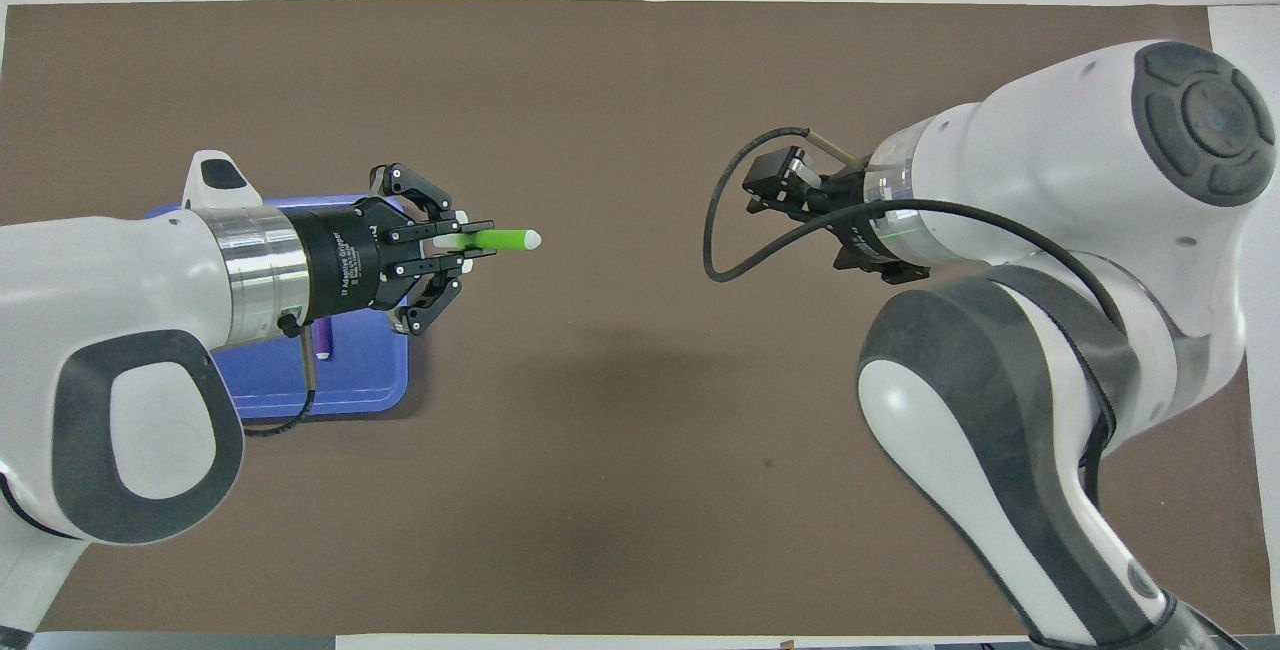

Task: Right arm passes pens to left for tray arrangement
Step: 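Place the green pen in the tray with the left gripper while the right gripper withdraws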

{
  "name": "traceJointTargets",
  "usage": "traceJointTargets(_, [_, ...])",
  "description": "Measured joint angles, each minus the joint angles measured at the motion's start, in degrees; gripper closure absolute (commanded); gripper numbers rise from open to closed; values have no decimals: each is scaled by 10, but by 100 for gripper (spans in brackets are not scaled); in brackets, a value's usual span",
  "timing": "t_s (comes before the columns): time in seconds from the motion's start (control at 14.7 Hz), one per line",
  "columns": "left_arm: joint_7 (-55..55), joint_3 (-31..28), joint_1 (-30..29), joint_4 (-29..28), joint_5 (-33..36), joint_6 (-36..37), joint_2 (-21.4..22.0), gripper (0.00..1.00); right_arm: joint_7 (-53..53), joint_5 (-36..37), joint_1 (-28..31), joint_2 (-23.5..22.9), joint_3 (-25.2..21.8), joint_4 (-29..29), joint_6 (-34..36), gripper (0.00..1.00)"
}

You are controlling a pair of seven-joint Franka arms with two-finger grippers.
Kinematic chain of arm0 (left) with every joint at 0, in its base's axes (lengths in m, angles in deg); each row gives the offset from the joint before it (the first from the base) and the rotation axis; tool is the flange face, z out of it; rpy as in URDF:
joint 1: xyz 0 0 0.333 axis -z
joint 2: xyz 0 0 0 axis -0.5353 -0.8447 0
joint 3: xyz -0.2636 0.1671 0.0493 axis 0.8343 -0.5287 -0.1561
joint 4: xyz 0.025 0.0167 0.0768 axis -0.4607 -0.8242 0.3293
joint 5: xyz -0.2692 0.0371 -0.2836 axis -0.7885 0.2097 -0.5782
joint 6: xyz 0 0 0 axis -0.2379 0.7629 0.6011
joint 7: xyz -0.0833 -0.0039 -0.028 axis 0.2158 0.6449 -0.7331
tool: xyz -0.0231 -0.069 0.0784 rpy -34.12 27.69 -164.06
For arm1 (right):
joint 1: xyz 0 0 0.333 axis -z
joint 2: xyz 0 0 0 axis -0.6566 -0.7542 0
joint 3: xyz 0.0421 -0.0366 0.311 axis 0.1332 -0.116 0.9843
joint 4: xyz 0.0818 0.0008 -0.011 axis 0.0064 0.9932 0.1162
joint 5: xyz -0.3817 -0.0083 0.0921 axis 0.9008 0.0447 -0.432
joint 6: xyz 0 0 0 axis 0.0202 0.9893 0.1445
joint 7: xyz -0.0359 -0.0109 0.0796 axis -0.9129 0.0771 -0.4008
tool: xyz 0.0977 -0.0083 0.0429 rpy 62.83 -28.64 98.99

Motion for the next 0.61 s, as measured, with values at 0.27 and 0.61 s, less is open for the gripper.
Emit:
traceJointTargets(0.27, [-161, -3, -82, 1, 47, 102, 2, 100, 110, 88, 1, 17, -52, 60, -10, 2])
traceJointTargets(0.61, [-404, -6, -173, 2, 150, 177, 5, 100, 159, 157, 3, 3, -101, 116, -91, 22])
